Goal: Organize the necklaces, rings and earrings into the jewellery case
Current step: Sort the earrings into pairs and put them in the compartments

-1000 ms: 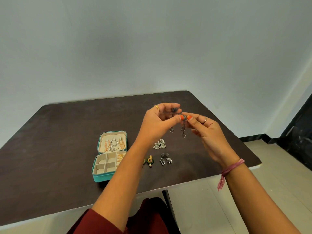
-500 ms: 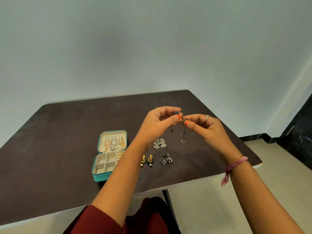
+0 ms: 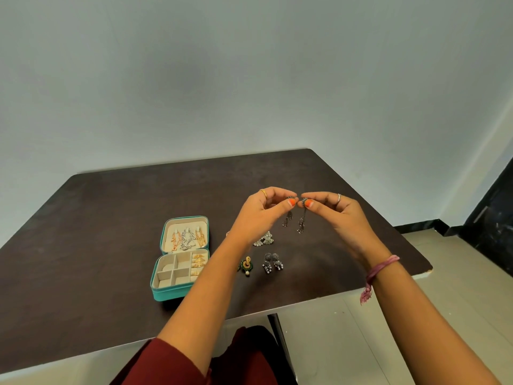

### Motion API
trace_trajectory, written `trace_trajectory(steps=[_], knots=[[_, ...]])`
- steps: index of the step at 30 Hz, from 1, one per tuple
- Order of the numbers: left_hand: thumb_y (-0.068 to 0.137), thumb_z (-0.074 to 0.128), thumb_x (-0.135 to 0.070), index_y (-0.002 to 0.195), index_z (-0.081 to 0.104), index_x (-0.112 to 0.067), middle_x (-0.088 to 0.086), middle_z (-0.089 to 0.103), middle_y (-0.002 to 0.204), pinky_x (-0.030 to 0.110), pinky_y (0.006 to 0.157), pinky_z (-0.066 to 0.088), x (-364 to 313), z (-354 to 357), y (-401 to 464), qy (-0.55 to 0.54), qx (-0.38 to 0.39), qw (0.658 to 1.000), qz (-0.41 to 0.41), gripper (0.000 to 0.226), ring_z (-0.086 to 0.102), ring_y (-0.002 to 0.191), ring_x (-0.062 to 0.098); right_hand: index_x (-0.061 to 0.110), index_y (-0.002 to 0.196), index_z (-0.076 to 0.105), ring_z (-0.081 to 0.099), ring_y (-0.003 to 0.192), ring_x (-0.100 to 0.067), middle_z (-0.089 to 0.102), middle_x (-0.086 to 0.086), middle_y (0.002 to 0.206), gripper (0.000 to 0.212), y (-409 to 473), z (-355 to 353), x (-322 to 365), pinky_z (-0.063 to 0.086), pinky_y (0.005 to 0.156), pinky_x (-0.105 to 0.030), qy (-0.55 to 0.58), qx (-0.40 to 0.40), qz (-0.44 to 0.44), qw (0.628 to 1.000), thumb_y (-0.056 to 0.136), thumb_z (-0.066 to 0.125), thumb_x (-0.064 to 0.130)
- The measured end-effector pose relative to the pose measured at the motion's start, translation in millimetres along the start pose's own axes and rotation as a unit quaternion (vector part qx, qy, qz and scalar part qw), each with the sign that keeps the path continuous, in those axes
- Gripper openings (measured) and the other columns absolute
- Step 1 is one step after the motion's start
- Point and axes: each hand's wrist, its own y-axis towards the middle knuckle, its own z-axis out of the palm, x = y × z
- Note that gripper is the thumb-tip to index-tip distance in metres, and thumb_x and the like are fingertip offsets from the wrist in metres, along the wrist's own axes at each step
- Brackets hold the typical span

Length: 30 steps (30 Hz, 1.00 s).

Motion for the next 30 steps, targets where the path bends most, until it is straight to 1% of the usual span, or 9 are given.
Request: trace_trajectory(steps=[5, 7, 10, 12, 18, 20, 23, 26, 30], knots=[[0.086, 0.069, -0.015, 0.094, 0.072, -0.026, -0.01, 0.07, 0.085, 0.012, 0.073, 0.047, 11, 6, 2, 0.037, -0.009, 0.999, 0.001, 0.014, 0.063, 0.078, -0.004, 0.021, 0.098, 0.07, 0.068, 0.094, -0.007, 0.073, 0.004, 0.095, 0.013, 3, -6, -11, 0.052, 0.077, -0.014, -0.059, -0.001, 0.011, 0.998, 0.087, 0.065, 0.016], [0.085, 0.07, -0.015, 0.091, 0.072, -0.03, -0.012, 0.071, 0.083, 0.013, 0.074, 0.048, 14, 8, 3, 0.049, -0.012, 0.999, -0.004, 0.016, 0.064, 0.078, -0.002, 0.021, 0.098, 0.07, 0.068, 0.094, -0.007, 0.073, 0.002, 0.095, 0.013, 4, -9, -16, 0.053, 0.079, -0.016, -0.074, -0.002, 0.019, 0.997, 0.087, 0.065, 0.017], [0.083, 0.073, -0.015, 0.09, 0.072, -0.03, -0.01, 0.072, 0.082, 0.017, 0.078, 0.052, 19, 12, 4, 0.068, -0.012, 0.998, -0.011, 0.017, 0.067, 0.079, 0.002, 0.017, 0.101, 0.07, 0.069, 0.094, -0.01, 0.074, -0.001, 0.095, 0.014, 6, -14, -25, 0.053, 0.084, -0.021, -0.09, 0.004, 0.025, 0.996, 0.087, 0.065, 0.015], [0.081, 0.075, -0.016, 0.087, 0.07, -0.031, -0.01, 0.072, 0.08, 0.018, 0.078, 0.052, 21, 14, 5, 0.082, -0.014, 0.996, -0.015, 0.017, 0.067, 0.079, 0.002, 0.016, 0.101, 0.07, 0.069, 0.094, -0.011, 0.074, -0.002, 0.095, 0.015, 7, -16, -29, 0.053, 0.084, -0.022, -0.101, 0.011, 0.026, 0.994, 0.087, 0.065, 0.015], [0.08, 0.076, -0.019, 0.085, 0.071, -0.026, -0.015, 0.068, 0.074, 0.005, 0.066, 0.044, 29, 18, 3, 0.147, -0.018, 0.989, -0.028, 0.01, 0.061, 0.068, -0.011, 0.018, 0.097, 0.069, 0.07, 0.089, -0.01, 0.074, -0.002, 0.092, 0.012, 6, -20, -40, 0.054, 0.082, -0.021, -0.126, 0.032, 0.015, 0.991, 0.086, 0.067, 0.013], [0.081, 0.075, -0.021, 0.087, 0.072, -0.024, -0.015, 0.068, 0.075, 0.006, 0.066, 0.044, 32, 20, 3, 0.174, -0.016, 0.984, -0.029, 0.007, 0.061, 0.069, -0.01, 0.018, 0.097, 0.069, 0.07, 0.089, -0.01, 0.073, -0.001, 0.092, 0.013, 6, -21, -45, 0.054, 0.083, -0.022, -0.134, 0.039, 0.013, 0.99, 0.085, 0.067, 0.012], [0.084, 0.071, -0.023, 0.092, 0.073, -0.024, -0.009, 0.071, 0.084, 0.008, 0.071, 0.045, 36, 21, 2, 0.206, -0.009, 0.978, -0.044, 0.008, 0.064, 0.081, 0.001, 0.017, 0.097, 0.069, 0.069, 0.089, -0.009, 0.073, 0.001, 0.093, 0.012, 7, -21, -52, 0.054, 0.084, -0.023, -0.15, 0.051, 0.016, 0.987, 0.085, 0.068, 0.013], [0.088, 0.066, -0.023, 0.096, 0.073, -0.023, -0.011, 0.067, 0.085, 0.002, 0.064, 0.039, 39, 22, 1, 0.241, 0.012, 0.968, -0.064, 0.011, 0.059, 0.08, -0.001, 0.016, 0.098, 0.07, 0.069, 0.09, -0.008, 0.073, 0.003, 0.094, 0.012, 8, -21, -60, 0.053, 0.085, -0.024, -0.166, 0.059, 0.024, 0.984, 0.085, 0.068, 0.016], [0.089, 0.065, -0.023, 0.096, 0.073, -0.022, -0.01, 0.064, 0.087, 0.005, 0.063, 0.037, 44, 24, 3, 0.269, 0.025, 0.959, -0.082, 0.011, 0.056, 0.079, 0.001, 0.017, 0.097, 0.071, 0.067, 0.089, -0.005, 0.072, 0.005, 0.093, 0.012, 8, -19, -67, 0.052, 0.084, -0.022, -0.19, 0.072, 0.03, 0.979, 0.086, 0.068, 0.02]])
